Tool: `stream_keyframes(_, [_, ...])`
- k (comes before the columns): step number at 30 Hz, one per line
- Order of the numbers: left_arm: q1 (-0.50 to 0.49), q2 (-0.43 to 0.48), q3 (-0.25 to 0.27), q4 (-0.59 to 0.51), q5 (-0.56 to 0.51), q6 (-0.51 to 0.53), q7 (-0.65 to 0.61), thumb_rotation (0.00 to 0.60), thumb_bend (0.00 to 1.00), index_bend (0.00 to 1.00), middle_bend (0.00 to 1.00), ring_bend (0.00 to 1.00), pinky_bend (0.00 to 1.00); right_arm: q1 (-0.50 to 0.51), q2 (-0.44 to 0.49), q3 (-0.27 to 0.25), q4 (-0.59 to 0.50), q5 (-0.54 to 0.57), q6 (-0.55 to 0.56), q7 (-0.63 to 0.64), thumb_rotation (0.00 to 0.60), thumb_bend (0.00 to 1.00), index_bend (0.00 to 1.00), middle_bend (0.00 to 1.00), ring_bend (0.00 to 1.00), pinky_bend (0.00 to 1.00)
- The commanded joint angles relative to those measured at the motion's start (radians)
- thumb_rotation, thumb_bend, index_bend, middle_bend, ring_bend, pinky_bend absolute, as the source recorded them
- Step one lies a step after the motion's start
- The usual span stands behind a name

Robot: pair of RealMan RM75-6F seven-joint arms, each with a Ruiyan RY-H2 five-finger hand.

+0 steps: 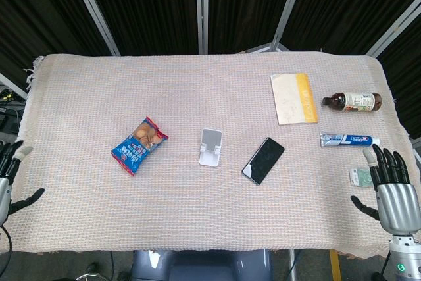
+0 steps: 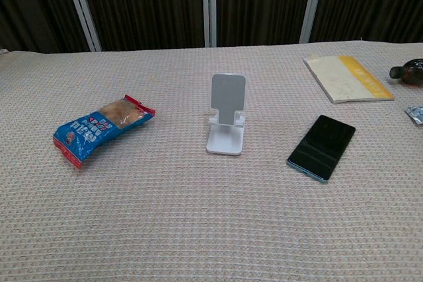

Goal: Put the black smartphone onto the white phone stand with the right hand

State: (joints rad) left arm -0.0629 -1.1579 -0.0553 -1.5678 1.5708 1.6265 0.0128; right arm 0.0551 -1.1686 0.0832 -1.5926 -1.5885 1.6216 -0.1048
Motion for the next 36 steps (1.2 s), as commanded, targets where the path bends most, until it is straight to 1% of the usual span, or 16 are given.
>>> stream_keyframes(1, [-0.001, 0.010, 0.003, -0.015, -0.014, -0.017, 0.017, 0.600, 0.00, 0.00, 0.00, 0.00, 0.00, 0.000, -0.001, 0.000, -0.003, 0.002, -0.003, -0.003, 0.600, 0.00, 0.00, 0.00, 0.00, 0.00])
stream_keyframes(6, [-0.001, 0.014, 0.003, -0.025, -0.017, -0.024, 0.016, 0.600, 0.00, 0.00, 0.00, 0.00, 0.00, 0.008, 0.000, -0.010, -0.001, -0.009, -0.023, -0.006, 0.600, 0.00, 0.00, 0.00, 0.00, 0.00])
stream_keyframes(9, [-0.002, 0.016, 0.003, -0.026, -0.014, -0.025, 0.014, 0.600, 0.00, 0.00, 0.00, 0.00, 0.00, 0.048, 0.020, -0.023, -0.011, -0.035, -0.094, -0.012, 0.600, 0.00, 0.00, 0.00, 0.00, 0.00])
stream_keyframes(11, [-0.004, 0.013, 0.001, -0.020, -0.021, -0.032, 0.018, 0.600, 0.00, 0.00, 0.00, 0.00, 0.00, 0.128, 0.046, -0.030, 0.001, -0.078, -0.211, -0.021, 0.600, 0.00, 0.00, 0.00, 0.00, 0.00])
stream_keyframes(13, [-0.005, 0.010, -0.002, -0.018, -0.033, -0.040, 0.018, 0.600, 0.00, 0.00, 0.00, 0.00, 0.00, 0.208, 0.068, -0.025, 0.003, -0.099, -0.320, 0.009, 0.600, 0.00, 0.00, 0.00, 0.00, 0.00])
stream_keyframes(16, [-0.007, 0.006, -0.009, -0.016, -0.050, -0.048, 0.024, 0.600, 0.00, 0.00, 0.00, 0.00, 0.00, 0.301, 0.073, -0.011, 0.026, -0.132, -0.416, 0.062, 0.600, 0.00, 0.00, 0.00, 0.00, 0.00])
stream_keyframes(17, [-0.008, 0.003, -0.013, -0.014, -0.060, -0.053, 0.030, 0.600, 0.00, 0.00, 0.00, 0.00, 0.00, 0.345, 0.066, -0.004, 0.047, -0.150, -0.455, 0.086, 0.600, 0.00, 0.00, 0.01, 0.00, 0.00])
stream_keyframes(20, [-0.012, -0.003, -0.019, -0.012, -0.082, -0.069, 0.037, 0.600, 0.00, 0.00, 0.00, 0.00, 0.00, 0.425, 0.029, 0.005, 0.109, -0.185, -0.511, 0.136, 0.600, 0.00, 0.02, 0.07, 0.01, 0.02])
stream_keyframes(21, [-0.014, -0.004, -0.021, -0.013, -0.088, -0.073, 0.039, 0.600, 0.00, 0.00, 0.00, 0.00, 0.00, 0.444, 0.018, 0.007, 0.127, -0.192, -0.524, 0.150, 0.600, 0.00, 0.03, 0.08, 0.01, 0.04])
stream_keyframes(23, [-0.016, -0.009, -0.026, -0.012, -0.099, -0.079, 0.046, 0.600, 0.00, 0.00, 0.00, 0.00, 0.00, 0.495, -0.017, 0.006, 0.178, -0.209, -0.563, 0.182, 0.600, 0.00, 0.10, 0.12, 0.04, 0.08])
stream_keyframes(24, [-0.019, -0.015, -0.029, -0.005, -0.110, -0.086, 0.059, 0.600, 0.00, 0.00, 0.00, 0.00, 0.00, 0.549, -0.050, 0.004, 0.234, -0.234, -0.615, 0.169, 0.600, 0.00, 0.13, 0.13, 0.05, 0.09])
stream_keyframes(25, [-0.021, -0.019, -0.032, -0.002, -0.116, -0.090, 0.066, 0.600, 0.00, 0.00, 0.00, 0.00, 0.00, 0.578, -0.074, 0.004, 0.272, -0.243, -0.643, 0.163, 0.600, 0.00, 0.15, 0.14, 0.05, 0.10])
stream_keyframes(31, [-0.032, -0.034, -0.040, 0.012, -0.138, -0.112, 0.088, 0.600, 0.00, 0.00, 0.00, 0.00, 0.00, 0.655, -0.151, -0.019, 0.383, -0.272, -0.684, 0.158, 0.600, 0.00, 0.18, 0.17, 0.08, 0.12])
stream_keyframes(36, [-0.040, -0.043, -0.047, 0.028, -0.162, -0.135, 0.095, 0.600, 0.00, 0.00, 0.00, 0.00, 0.00, 0.696, -0.195, -0.041, 0.442, -0.292, -0.706, 0.139, 0.600, 0.00, 0.19, 0.17, 0.08, 0.12])
